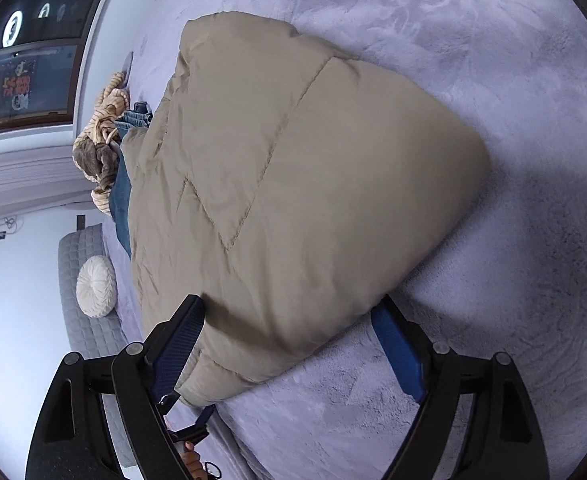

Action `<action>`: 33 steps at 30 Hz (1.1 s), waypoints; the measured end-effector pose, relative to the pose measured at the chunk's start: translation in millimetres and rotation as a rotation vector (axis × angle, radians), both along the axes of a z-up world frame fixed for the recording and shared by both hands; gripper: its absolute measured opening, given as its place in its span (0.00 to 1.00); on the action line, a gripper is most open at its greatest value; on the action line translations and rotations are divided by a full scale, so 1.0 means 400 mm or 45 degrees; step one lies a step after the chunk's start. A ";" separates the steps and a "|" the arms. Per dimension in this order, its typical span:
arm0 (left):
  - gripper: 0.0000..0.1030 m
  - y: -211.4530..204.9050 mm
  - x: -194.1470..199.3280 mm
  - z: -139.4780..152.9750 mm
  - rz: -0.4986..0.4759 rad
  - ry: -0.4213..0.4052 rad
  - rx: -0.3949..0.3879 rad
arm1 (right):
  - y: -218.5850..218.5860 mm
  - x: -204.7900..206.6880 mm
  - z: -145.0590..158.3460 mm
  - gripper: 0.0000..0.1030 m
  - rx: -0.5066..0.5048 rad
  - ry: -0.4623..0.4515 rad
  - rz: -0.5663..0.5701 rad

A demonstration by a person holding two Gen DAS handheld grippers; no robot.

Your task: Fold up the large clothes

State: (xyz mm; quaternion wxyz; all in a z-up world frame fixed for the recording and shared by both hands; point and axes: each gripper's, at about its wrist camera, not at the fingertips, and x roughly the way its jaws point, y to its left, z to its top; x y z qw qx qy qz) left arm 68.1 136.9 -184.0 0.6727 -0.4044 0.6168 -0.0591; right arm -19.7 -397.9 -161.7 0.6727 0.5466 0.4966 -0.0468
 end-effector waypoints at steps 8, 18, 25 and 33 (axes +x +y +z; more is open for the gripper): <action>1.00 0.008 0.040 -0.004 0.117 -0.088 -0.024 | 0.036 0.079 -0.020 1.00 0.140 -0.106 -0.019; 0.20 0.006 0.063 0.066 0.075 -0.231 0.132 | 0.042 0.126 -0.063 0.98 0.248 -0.062 -0.059; 0.17 -0.042 0.022 0.195 -0.086 -0.381 0.403 | 0.032 0.099 -0.041 0.23 0.305 -0.130 -0.079; 0.17 -0.058 -0.132 0.277 -0.212 -0.437 0.466 | 0.039 0.025 0.035 0.22 0.275 -0.170 0.042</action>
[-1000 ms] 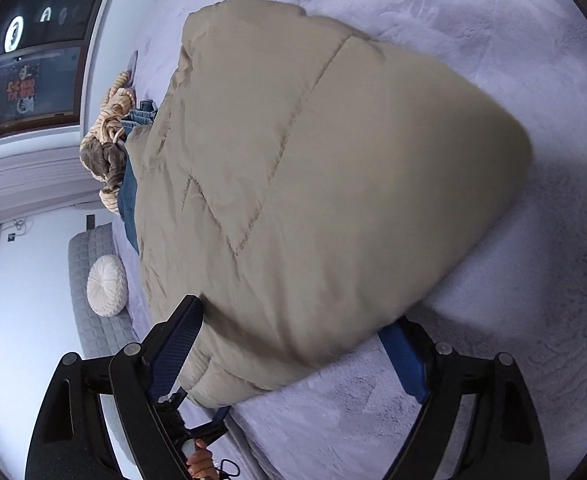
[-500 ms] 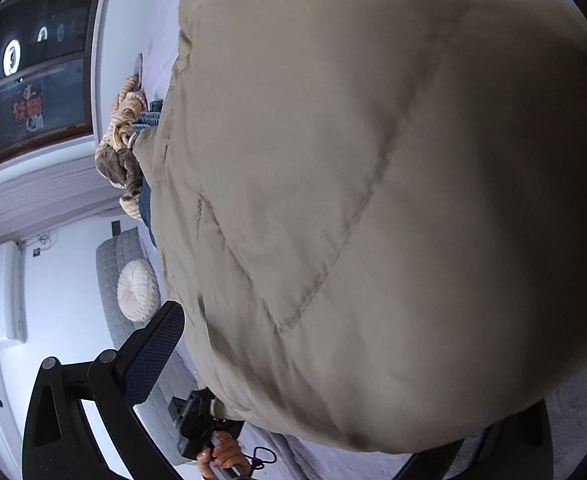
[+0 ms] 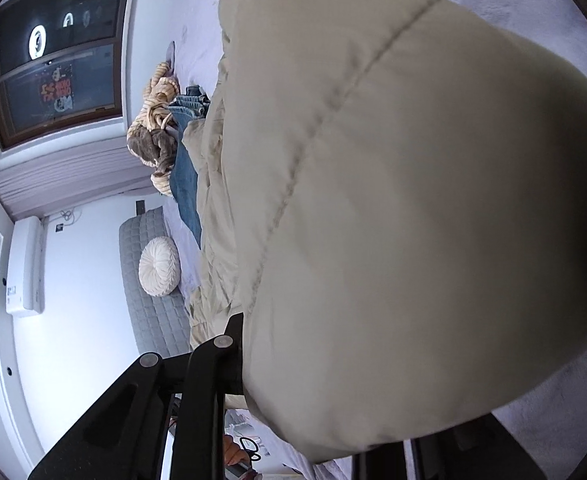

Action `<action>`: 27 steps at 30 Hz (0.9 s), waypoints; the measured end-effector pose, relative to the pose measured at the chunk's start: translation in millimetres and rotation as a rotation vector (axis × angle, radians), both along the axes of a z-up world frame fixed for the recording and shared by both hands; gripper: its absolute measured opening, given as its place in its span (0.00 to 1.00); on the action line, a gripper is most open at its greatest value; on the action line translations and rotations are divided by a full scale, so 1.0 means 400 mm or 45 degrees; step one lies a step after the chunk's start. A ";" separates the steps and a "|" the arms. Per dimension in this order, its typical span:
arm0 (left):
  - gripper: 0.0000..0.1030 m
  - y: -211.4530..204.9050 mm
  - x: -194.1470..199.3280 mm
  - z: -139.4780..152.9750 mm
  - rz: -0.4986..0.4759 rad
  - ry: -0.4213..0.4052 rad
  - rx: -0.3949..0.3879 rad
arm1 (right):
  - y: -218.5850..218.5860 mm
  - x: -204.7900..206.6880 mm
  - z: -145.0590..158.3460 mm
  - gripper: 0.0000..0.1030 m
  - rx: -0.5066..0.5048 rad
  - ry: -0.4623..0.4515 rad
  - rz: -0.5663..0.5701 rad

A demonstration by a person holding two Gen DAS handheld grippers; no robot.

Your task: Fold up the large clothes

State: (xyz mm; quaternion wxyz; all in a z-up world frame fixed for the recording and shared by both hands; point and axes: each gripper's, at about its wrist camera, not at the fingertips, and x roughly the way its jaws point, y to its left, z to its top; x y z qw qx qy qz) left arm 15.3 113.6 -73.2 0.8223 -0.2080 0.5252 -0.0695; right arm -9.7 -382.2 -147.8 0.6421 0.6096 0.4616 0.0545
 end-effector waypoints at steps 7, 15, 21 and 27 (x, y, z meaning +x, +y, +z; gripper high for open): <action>0.17 0.046 -0.247 0.001 -0.136 0.100 -0.018 | 0.042 -0.202 0.028 0.22 -0.021 0.079 0.023; 0.29 0.097 -0.413 -0.093 -0.185 0.269 -0.004 | 0.082 -0.376 -0.012 0.25 -0.037 0.184 -0.031; 0.50 0.173 -0.451 -0.058 -0.142 0.274 0.189 | 0.097 -0.377 0.018 0.45 -0.183 0.265 -0.042; 0.50 0.254 -0.480 0.040 -0.076 0.120 0.309 | 0.132 -0.425 0.135 0.47 -0.421 0.269 0.108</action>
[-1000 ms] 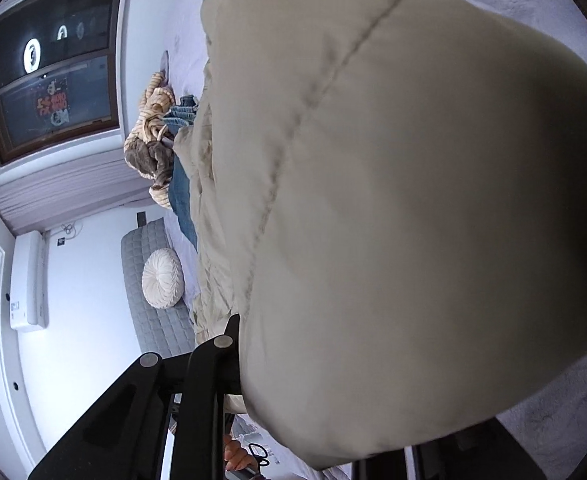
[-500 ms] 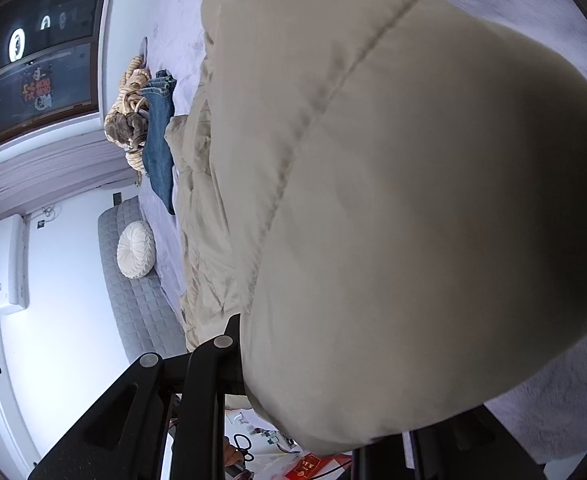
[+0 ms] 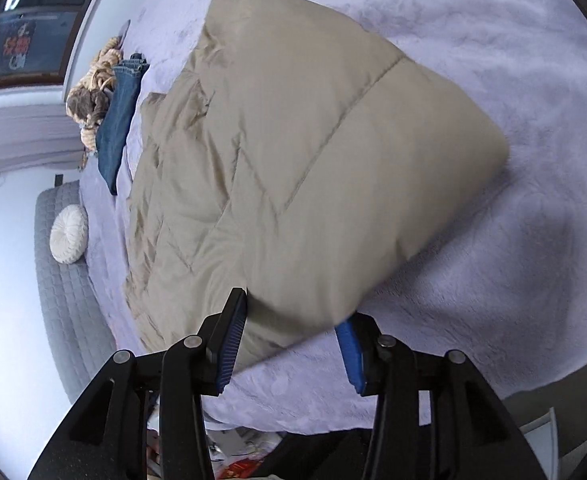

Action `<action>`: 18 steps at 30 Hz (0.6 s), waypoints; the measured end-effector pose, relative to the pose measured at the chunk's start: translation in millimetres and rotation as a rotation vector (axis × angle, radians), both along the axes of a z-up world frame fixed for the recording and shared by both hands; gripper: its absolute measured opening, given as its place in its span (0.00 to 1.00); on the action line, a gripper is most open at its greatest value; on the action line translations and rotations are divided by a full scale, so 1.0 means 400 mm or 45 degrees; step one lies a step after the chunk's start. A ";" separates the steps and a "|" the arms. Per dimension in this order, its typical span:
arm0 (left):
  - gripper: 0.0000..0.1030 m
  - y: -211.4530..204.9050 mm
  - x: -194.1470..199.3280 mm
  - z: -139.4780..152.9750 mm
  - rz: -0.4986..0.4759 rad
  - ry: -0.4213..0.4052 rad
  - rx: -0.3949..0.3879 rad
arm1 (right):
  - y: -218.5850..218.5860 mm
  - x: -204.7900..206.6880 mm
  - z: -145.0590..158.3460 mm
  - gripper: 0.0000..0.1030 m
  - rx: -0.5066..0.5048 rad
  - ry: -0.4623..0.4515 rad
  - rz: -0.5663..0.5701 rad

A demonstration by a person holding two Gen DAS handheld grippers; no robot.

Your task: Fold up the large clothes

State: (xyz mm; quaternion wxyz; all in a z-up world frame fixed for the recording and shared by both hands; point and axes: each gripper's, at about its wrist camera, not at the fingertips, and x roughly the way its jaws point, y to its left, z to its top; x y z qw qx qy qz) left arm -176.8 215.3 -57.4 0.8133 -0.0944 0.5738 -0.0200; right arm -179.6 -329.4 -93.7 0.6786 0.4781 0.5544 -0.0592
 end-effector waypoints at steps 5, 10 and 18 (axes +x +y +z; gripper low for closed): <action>0.50 -0.078 0.050 -0.019 -0.065 -0.015 0.019 | 0.073 0.025 0.082 0.24 -0.016 -0.158 0.244; 0.50 -0.150 0.114 -0.144 -0.024 0.082 0.134 | 0.089 0.150 0.076 0.24 -0.267 -0.138 0.358; 0.72 -0.109 0.163 -0.186 0.092 0.179 0.092 | -0.017 0.133 -0.024 0.17 -0.391 -0.036 0.369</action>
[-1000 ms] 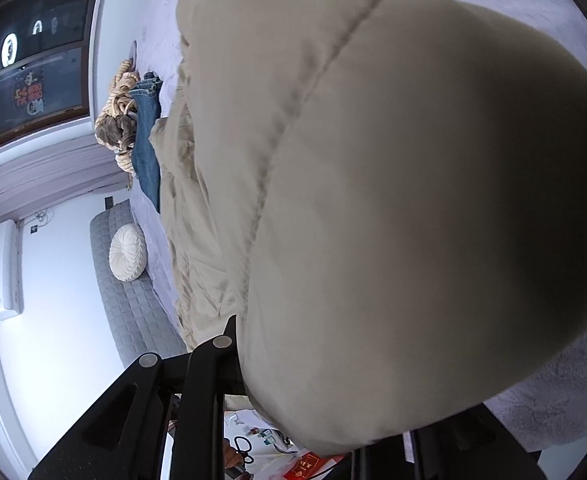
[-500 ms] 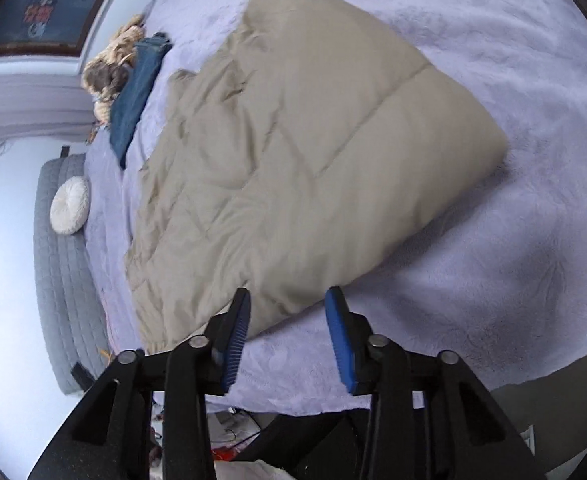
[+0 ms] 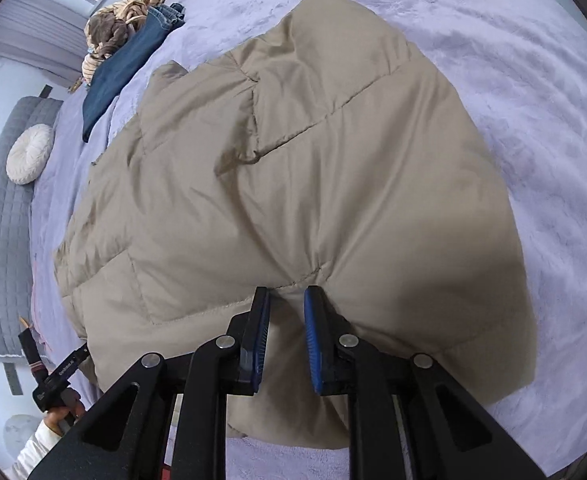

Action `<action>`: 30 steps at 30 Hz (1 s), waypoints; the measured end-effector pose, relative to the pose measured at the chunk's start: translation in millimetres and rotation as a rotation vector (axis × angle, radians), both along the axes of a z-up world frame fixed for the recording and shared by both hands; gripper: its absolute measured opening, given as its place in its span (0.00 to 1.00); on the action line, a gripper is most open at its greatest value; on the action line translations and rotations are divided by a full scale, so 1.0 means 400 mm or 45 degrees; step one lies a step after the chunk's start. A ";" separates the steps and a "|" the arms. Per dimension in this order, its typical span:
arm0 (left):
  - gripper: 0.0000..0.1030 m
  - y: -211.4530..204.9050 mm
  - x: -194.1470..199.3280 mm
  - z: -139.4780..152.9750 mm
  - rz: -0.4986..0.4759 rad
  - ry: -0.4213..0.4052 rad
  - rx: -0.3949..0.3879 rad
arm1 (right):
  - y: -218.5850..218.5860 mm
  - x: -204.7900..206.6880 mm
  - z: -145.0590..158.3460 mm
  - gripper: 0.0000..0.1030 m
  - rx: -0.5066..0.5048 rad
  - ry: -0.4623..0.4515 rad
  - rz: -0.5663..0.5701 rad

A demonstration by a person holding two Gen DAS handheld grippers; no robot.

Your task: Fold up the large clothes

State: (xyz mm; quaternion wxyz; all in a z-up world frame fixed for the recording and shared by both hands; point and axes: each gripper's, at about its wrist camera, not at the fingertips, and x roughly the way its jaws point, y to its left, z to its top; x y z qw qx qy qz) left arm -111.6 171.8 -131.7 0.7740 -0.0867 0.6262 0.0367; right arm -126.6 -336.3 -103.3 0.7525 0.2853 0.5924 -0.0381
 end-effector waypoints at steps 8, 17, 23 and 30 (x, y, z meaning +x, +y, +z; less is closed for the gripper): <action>0.72 -0.024 -0.056 0.168 -0.022 -0.053 -0.007 | 0.009 -0.029 0.062 0.27 0.095 0.032 0.028; 1.00 -0.106 -0.089 0.271 0.011 -0.143 0.007 | 0.110 0.036 0.098 0.42 0.172 0.007 0.130; 1.00 -0.120 -0.097 0.272 0.029 -0.087 -0.033 | 0.143 0.052 0.108 0.59 0.178 -0.011 0.210; 1.00 -0.117 -0.087 0.241 -0.031 -0.041 -0.024 | 0.171 0.048 0.105 0.63 0.169 -0.003 0.209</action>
